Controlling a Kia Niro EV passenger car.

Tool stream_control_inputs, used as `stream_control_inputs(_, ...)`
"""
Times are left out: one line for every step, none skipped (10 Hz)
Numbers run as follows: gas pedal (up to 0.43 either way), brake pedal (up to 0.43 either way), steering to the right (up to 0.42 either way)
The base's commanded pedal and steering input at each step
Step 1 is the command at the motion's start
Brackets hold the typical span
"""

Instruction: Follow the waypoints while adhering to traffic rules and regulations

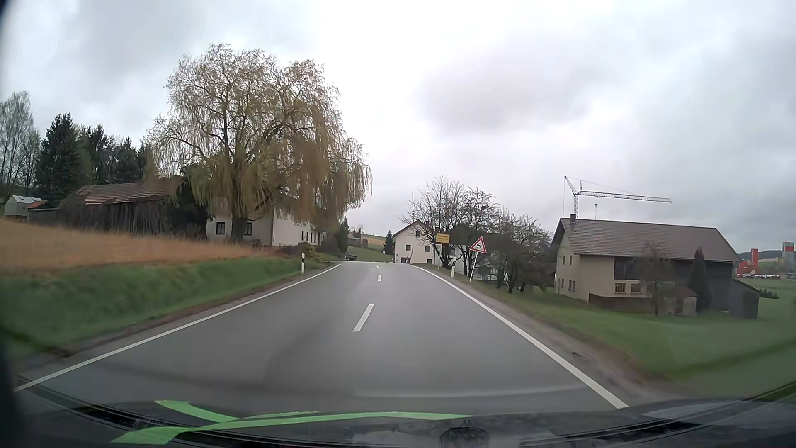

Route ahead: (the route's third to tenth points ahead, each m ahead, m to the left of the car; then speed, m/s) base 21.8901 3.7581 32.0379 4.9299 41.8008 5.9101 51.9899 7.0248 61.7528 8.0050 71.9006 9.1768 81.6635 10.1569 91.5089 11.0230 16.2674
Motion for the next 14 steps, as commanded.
stream_control_inputs(0.0,0.0,-0.012)
stream_control_inputs(0.0,0.0,-0.012)
stream_control_inputs(0.0,0.0,-0.012)
stream_control_inputs(0.0,0.0,-0.013)
stream_control_inputs(0.0,0.0,-0.014)
stream_control_inputs(0.0,0.0,-0.014)
stream_control_inputs(0.0,0.0,-0.014)
stream_control_inputs(0.0,0.0,-0.014)
stream_control_inputs(0.0,0.0,-0.015)
stream_control_inputs(0.0,0.0,-0.017)
stream_control_inputs(0.0,0.0,-0.018)
stream_control_inputs(0.0,0.0,-0.018)
stream_control_inputs(0.0,0.0,-0.018)
stream_control_inputs(0.0,0.0,-0.018)
